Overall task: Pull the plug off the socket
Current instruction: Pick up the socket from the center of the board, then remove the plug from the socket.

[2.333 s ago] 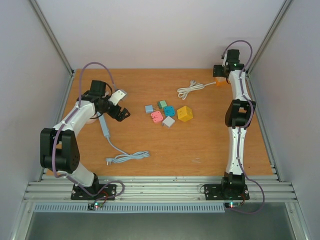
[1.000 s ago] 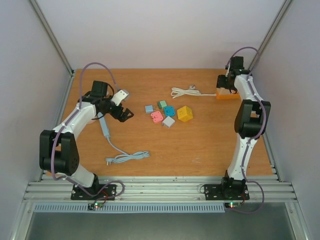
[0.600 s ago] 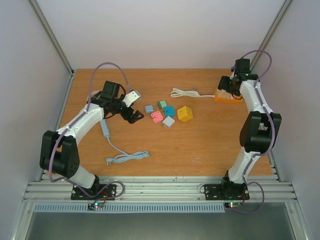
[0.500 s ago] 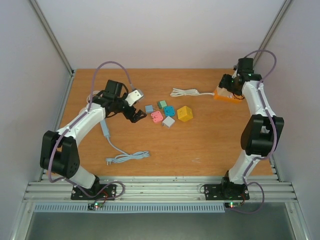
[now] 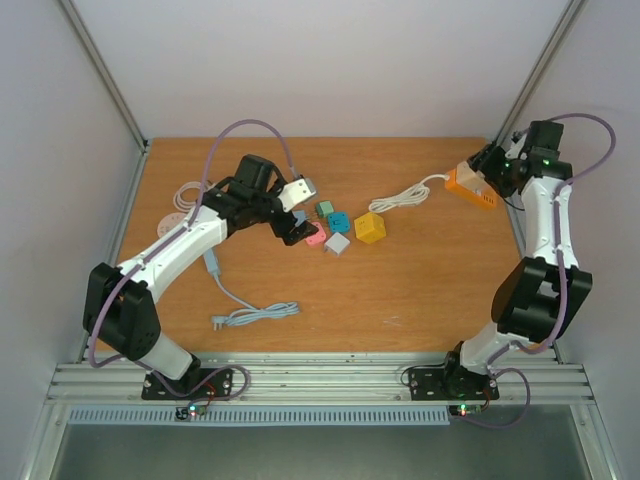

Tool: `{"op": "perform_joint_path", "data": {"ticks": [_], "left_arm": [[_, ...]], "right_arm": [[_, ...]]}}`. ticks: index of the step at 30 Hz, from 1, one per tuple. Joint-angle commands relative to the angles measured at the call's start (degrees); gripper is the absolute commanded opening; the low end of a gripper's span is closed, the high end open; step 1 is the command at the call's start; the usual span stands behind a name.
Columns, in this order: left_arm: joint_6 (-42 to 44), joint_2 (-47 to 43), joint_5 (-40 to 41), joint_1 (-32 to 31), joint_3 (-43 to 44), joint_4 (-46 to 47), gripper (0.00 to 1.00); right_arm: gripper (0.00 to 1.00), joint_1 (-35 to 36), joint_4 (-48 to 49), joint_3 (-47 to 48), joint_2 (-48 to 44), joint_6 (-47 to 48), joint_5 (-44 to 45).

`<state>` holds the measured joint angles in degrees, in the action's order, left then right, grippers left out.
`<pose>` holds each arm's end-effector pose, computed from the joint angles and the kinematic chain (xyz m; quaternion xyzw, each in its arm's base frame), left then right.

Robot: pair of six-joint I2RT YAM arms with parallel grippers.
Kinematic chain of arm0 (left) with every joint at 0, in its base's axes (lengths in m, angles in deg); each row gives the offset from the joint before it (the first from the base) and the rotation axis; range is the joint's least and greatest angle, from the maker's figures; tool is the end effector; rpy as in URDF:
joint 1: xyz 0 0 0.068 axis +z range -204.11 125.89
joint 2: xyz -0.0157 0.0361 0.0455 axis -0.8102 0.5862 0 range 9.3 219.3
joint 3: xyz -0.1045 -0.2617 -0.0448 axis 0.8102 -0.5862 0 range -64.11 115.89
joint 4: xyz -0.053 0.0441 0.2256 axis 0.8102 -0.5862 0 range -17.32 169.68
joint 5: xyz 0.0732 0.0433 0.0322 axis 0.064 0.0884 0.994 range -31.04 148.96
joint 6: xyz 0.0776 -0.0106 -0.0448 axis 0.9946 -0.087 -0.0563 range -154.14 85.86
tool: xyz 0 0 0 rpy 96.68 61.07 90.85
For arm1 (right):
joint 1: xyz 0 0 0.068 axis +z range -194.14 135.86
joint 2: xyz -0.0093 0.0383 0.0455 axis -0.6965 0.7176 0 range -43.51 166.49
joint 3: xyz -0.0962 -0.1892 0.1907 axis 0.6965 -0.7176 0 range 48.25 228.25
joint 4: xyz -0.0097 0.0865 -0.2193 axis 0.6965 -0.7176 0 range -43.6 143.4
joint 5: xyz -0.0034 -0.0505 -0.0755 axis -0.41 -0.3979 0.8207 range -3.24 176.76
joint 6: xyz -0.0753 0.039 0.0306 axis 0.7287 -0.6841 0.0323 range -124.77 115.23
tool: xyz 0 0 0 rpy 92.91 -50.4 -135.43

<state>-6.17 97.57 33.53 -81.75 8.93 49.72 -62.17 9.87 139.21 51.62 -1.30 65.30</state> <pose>0.2858 -0.1887 0.2869 0.4949 0.7586 -0.2024 0.3724 0.3576 -0.0852 0.3231 0.0495 0.9175 0.1044 0.3807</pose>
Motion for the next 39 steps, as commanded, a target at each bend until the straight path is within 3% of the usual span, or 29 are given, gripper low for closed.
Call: {"op": "perform_joint_path", "data": {"ticks": [1, 10, 18, 29, 39], "left_arm": [[0.32, -0.35, 2.04, -2.76, 3.51, 1.57, 0.99], [-1.56, -0.24, 2.53, -6.2, 8.11, -1.77, 0.99], [-2.94, -0.51, 5.92, -7.63, 10.75, -3.43, 0.99], [-0.18, -4.21, 11.06, -7.87, 9.7, -4.07, 0.99], [0.58, -5.04, 11.49, -7.87, 7.71, -2.63, 0.99]], "right_arm": [[0.39, -0.41, 2.46, -0.12, -7.39, -1.82, -10.7], [0.4, -0.35, 5.65, -4.88, -16.93, -2.07, -25.11], [0.41, 6.06, 7.24, -4.98, -20.96, -2.62, -27.77], [0.43, 23.19, 7.76, -0.59, -17.34, -3.37, -25.03], [0.44, 30.28, 9.25, 0.91, -10.8, -7.46, -26.61]]}}
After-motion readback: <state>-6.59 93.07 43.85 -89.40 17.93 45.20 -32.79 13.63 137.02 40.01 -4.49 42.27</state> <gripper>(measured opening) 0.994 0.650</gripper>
